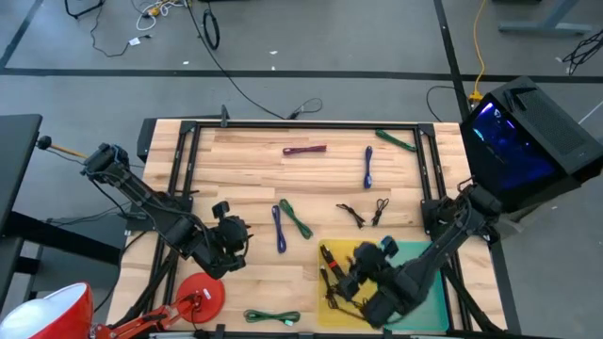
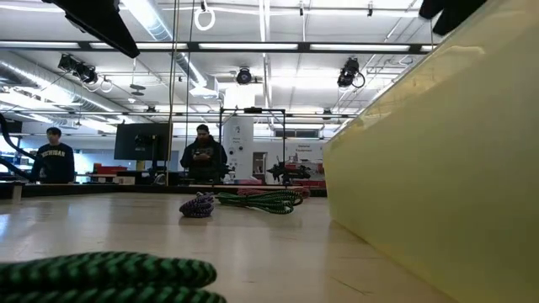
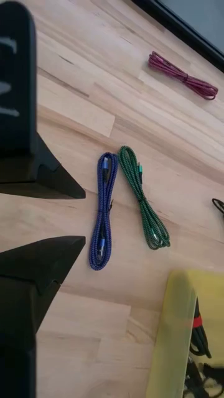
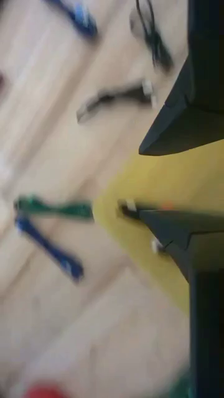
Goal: Pick & Place USB Port
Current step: Put the black charger cable into the yellow bin
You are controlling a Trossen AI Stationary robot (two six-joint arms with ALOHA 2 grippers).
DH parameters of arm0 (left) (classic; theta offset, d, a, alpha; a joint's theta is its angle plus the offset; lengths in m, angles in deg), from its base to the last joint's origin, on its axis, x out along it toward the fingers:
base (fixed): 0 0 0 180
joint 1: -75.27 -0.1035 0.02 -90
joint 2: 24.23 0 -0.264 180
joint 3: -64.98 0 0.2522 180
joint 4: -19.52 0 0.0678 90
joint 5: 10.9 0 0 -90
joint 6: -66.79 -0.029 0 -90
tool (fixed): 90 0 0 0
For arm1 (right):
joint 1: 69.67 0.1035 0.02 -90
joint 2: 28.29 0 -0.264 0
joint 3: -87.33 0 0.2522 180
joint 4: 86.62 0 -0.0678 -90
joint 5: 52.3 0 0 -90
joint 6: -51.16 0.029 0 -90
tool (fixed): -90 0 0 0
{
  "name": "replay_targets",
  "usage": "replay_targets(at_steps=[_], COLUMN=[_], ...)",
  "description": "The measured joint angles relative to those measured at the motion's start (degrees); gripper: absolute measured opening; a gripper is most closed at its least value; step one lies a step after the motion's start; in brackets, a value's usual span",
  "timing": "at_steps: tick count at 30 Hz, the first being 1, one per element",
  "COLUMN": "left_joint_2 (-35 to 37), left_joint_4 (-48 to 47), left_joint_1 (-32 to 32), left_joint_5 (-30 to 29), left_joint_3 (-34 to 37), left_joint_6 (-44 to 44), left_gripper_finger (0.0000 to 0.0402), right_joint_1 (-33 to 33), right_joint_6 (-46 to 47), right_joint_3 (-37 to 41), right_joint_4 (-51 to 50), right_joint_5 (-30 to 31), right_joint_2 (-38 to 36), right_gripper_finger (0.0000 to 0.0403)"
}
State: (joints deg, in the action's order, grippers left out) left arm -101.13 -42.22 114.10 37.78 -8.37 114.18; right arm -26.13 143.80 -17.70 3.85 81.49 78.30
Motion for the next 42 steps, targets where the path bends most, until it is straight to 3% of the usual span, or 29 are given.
replay_targets(at_steps=[8, 19, 23, 29, 35, 42], left_joint_2=[0.00, 0.00, 0.00, 0.00, 0.00, 0.00], left_joint_4=[0.08, 0.13, 0.13, 0.10, -0.03, -0.16], left_joint_1=[0.02, 0.02, 0.02, 0.02, 0.04, 0.02], left_joint_5=[0.62, 0.61, 0.48, -0.40, -2.61, -4.05], left_joint_3=[0.00, 0.00, 0.00, 0.00, 0.00, 0.00], left_joint_6=[-0.01, -3.25, -5.75, -7.92, -10.44, -10.66], left_gripper_finger=[0.0112, 0.0112, 0.0112, 0.0112, 0.0112, 0.0112], right_joint_1=[-10.65, -30.40, -39.40, -49.25, -52.19, -50.60], right_joint_6=[-5.74, -28.96, -36.45, -48.20, -60.09, -62.99], right_joint_3=[0.00, 2.59, 9.17, 18.53, 22.74, 25.36], right_joint_4=[-10.21, -11.70, -7.88, 3.34, 15.20, 17.01], right_joint_5=[-5.29, -10.09, -12.26, -20.25, -34.45, -37.37], right_joint_2=[-0.05, -0.69, -2.03, -2.64, -2.68, -2.69], right_gripper_finger=[0.0153, 0.0153, 0.0153, 0.0153, 0.0153, 0.0153])
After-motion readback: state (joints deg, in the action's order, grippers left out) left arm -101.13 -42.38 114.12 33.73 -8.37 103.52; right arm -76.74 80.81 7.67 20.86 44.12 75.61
